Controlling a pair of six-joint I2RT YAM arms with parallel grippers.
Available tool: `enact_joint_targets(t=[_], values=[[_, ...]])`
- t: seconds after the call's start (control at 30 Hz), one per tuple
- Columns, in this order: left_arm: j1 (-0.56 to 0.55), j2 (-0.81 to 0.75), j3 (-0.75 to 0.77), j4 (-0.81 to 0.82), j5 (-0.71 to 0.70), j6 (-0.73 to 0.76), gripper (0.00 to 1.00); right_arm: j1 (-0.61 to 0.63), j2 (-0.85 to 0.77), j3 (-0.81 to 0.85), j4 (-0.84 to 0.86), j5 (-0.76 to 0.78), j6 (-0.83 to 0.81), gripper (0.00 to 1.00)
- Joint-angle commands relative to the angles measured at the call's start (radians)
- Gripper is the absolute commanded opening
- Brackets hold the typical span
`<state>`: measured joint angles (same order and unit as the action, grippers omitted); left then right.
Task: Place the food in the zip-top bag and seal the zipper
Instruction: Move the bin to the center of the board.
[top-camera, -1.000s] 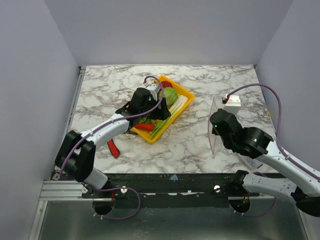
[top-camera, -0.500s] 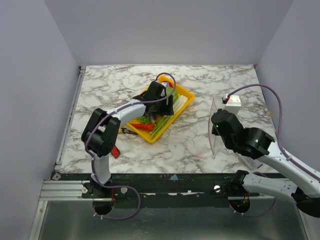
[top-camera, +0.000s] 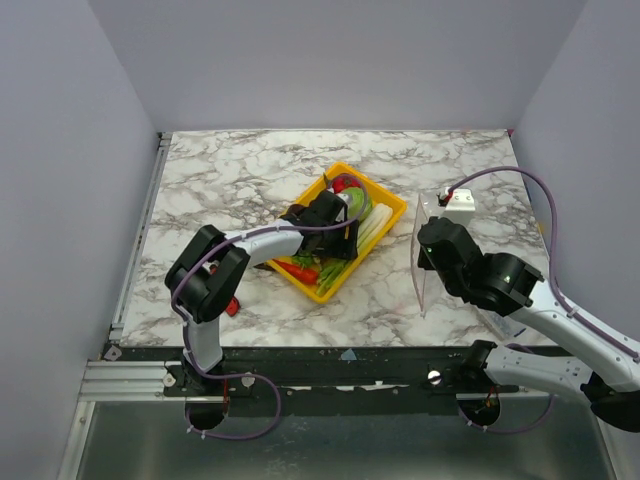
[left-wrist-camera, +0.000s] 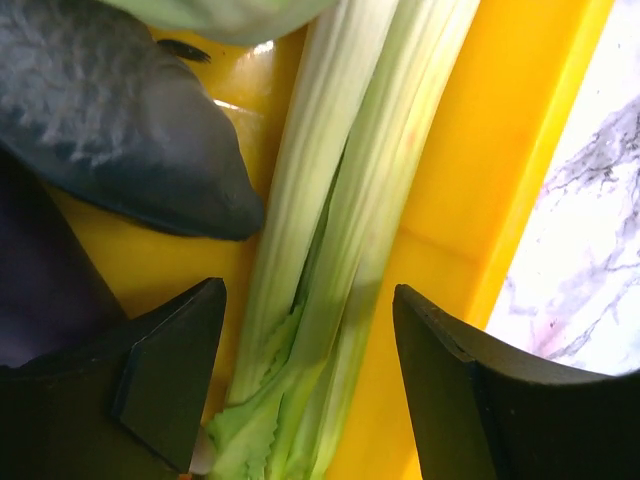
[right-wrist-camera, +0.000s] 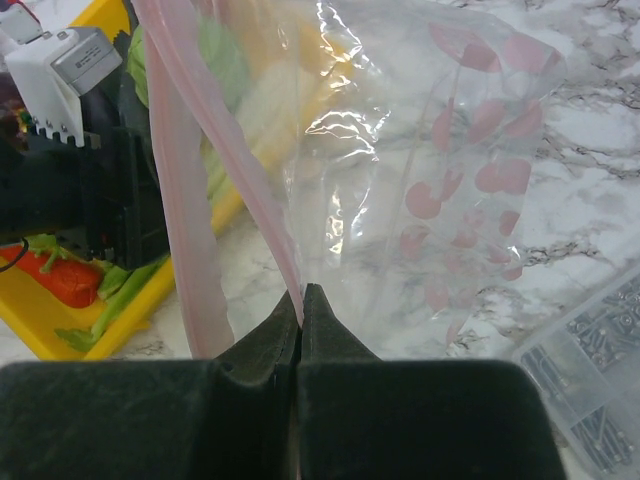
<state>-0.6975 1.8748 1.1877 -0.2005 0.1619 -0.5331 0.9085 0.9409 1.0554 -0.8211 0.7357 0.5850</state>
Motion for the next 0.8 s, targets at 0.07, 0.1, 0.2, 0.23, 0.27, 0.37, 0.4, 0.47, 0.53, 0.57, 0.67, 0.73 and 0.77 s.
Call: enact_joint_targets(t=[0.07, 0.1, 0.2, 0.23, 0.27, 0.37, 0.4, 0.47, 0.53, 0.57, 0.67, 0.73, 0.77], values=[[-0.013, -0.082, -0.005, -0.005, -0.010, 0.021, 0.70, -0.001, -0.002, -0.008, 0.017, -0.030, 0.004, 0.01], [-0.013, -0.075, 0.014, -0.022, -0.020, 0.041, 0.70, -0.002, -0.001, -0.007, 0.019, -0.032, 0.006, 0.01], [-0.014, -0.050, 0.044, -0.049, -0.031, 0.076, 0.70, -0.002, -0.002, -0.012, 0.018, -0.039, 0.013, 0.01], [-0.014, -0.043, 0.046, -0.051, -0.031, 0.080, 0.70, -0.002, -0.001, -0.013, 0.018, -0.042, 0.016, 0.01], [-0.014, -0.039, 0.048, -0.055, -0.034, 0.082, 0.70, -0.002, -0.002, -0.014, 0.018, -0.043, 0.019, 0.01], [-0.015, -0.056, 0.041, -0.061, -0.044, 0.092, 0.67, -0.002, -0.005, -0.011, 0.010, -0.046, 0.026, 0.01], [-0.015, -0.069, 0.036, -0.059, -0.044, 0.096, 0.66, -0.002, -0.006, -0.011, 0.009, -0.046, 0.026, 0.01], [-0.015, -0.096, 0.037, -0.066, -0.057, 0.103, 0.66, -0.002, -0.011, -0.011, 0.010, -0.045, 0.027, 0.01], [-0.011, -0.110, 0.058, -0.092, -0.094, 0.104, 0.66, -0.002, -0.014, -0.012, 0.013, -0.046, 0.028, 0.01], [-0.010, -0.111, 0.071, -0.105, -0.124, 0.100, 0.66, -0.002, -0.011, -0.012, 0.013, -0.048, 0.026, 0.01], [-0.001, -0.089, 0.118, -0.156, -0.239, 0.041, 0.65, -0.002, -0.001, -0.008, 0.017, -0.053, 0.026, 0.01], [0.007, -0.056, 0.161, -0.208, -0.301, -0.045, 0.66, -0.002, 0.004, -0.006, 0.019, -0.057, 0.026, 0.01], [0.010, -0.040, 0.189, -0.234, -0.314, -0.089, 0.66, -0.001, 0.004, -0.007, 0.023, -0.058, 0.026, 0.01]])
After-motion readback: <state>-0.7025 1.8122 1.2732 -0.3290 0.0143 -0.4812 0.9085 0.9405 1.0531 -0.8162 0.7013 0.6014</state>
